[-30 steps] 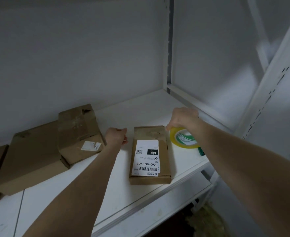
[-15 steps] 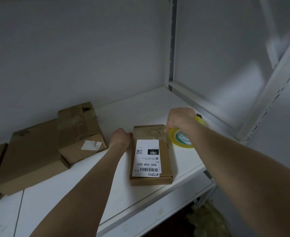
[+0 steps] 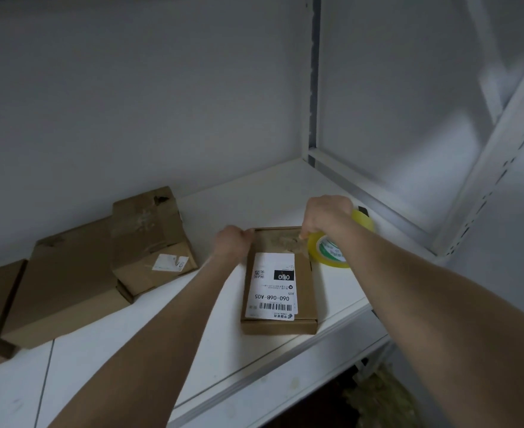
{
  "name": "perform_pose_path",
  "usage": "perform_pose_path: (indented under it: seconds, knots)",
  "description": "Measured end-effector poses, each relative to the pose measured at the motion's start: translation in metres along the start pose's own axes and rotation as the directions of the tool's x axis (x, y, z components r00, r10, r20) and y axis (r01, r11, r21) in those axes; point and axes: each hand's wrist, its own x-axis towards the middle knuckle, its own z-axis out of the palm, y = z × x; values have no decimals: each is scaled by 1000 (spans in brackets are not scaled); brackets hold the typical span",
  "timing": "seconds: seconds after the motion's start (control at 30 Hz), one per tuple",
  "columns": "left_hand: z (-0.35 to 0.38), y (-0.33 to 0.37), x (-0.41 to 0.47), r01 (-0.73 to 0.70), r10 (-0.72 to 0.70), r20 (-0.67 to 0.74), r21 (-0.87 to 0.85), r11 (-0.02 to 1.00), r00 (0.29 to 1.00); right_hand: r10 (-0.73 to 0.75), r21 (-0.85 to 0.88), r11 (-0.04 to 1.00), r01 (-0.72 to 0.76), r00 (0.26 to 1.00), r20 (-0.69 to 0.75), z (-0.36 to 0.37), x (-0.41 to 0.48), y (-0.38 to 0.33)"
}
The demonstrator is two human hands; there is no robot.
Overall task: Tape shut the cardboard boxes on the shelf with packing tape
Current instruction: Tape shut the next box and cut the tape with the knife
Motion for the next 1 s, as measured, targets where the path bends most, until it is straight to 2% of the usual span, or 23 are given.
perform_pose_path:
  seconds: [0.07,0.13,0.27,0.4,0.6,0.83,1.0]
  knots:
    - [8,12,-5,47,-40,116,-63,997,992,0,-3,1000,0,1000,-1,0,0,0]
    - [15,16,-4,96,-78,163,-107,990,984,-4,6,1000,4,1000,-9,1,0,0]
    - [18,14,2,193,-153,152,-300,934,976,-30,17,999,31,999,-22,0,-3,2]
    - [13,8,1,229,-182,158,-371,900,971,-45,56,997,47,999,-30,-5,-8,3]
    - [1,-2,-8,329,-212,259,-593,735,942,-53,137,988,66,994,-100,-12,-13,2]
    - [-18,-4,-19,346,-174,303,-740,577,937,-33,231,971,68,988,-149,-19,-20,8]
    - [-37,6,-21,208,-114,177,-715,668,977,-13,410,907,99,979,-205,-16,-26,9]
